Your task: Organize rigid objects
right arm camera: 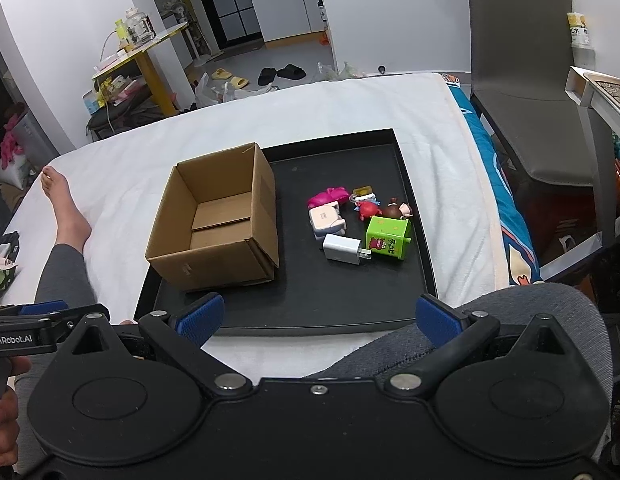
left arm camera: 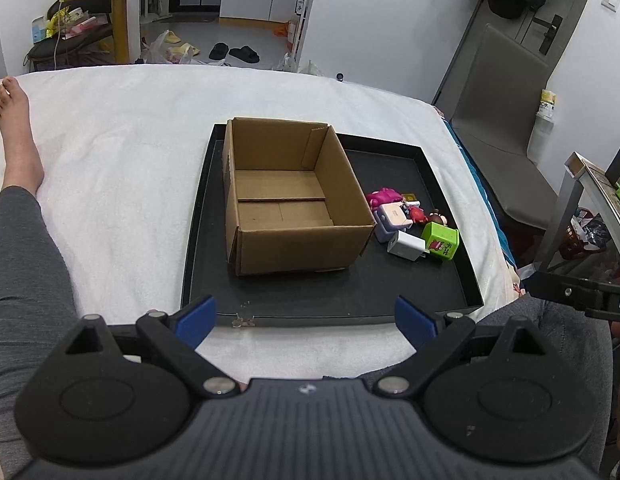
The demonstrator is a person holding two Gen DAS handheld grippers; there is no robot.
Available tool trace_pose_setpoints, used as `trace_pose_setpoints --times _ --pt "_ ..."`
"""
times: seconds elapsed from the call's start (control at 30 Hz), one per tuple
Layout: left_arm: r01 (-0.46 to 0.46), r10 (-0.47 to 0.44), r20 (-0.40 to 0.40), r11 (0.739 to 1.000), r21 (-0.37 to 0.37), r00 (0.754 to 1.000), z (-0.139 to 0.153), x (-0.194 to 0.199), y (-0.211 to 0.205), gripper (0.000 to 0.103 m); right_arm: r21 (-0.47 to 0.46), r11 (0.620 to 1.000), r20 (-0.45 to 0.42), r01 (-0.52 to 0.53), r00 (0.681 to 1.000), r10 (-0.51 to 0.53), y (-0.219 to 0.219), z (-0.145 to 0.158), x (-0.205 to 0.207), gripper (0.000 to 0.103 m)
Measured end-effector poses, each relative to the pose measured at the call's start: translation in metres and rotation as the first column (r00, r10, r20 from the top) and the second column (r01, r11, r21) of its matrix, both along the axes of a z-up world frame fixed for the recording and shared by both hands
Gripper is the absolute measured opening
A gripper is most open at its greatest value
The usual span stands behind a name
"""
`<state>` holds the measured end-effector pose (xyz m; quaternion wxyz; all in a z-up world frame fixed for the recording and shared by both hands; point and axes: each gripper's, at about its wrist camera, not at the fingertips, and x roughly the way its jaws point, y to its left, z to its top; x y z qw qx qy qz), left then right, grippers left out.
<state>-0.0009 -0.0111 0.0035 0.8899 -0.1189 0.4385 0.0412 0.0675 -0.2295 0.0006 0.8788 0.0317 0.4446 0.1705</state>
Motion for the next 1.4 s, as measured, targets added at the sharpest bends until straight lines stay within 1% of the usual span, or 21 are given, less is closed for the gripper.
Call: trace_pose_setpoints --times 0.4,1.4 --pt "-0.001 0.001 0.0 1.0 -0.002 1.0 -0.001 -0.0006 0.0005 0.095 -0.016 1.0 0.001 0.004 1.0 -0.004 0.0038 -0.0039 -0.0026 0.103" --pt "0.0 0.0 0.001 1.0 -0.005 1.0 -0.0014 -0.0011 0.0011 0.095 -0.016 1.0 -0.004 0.008 1.0 -0.008 0.0021 -0.0053 -0.0004 0.103"
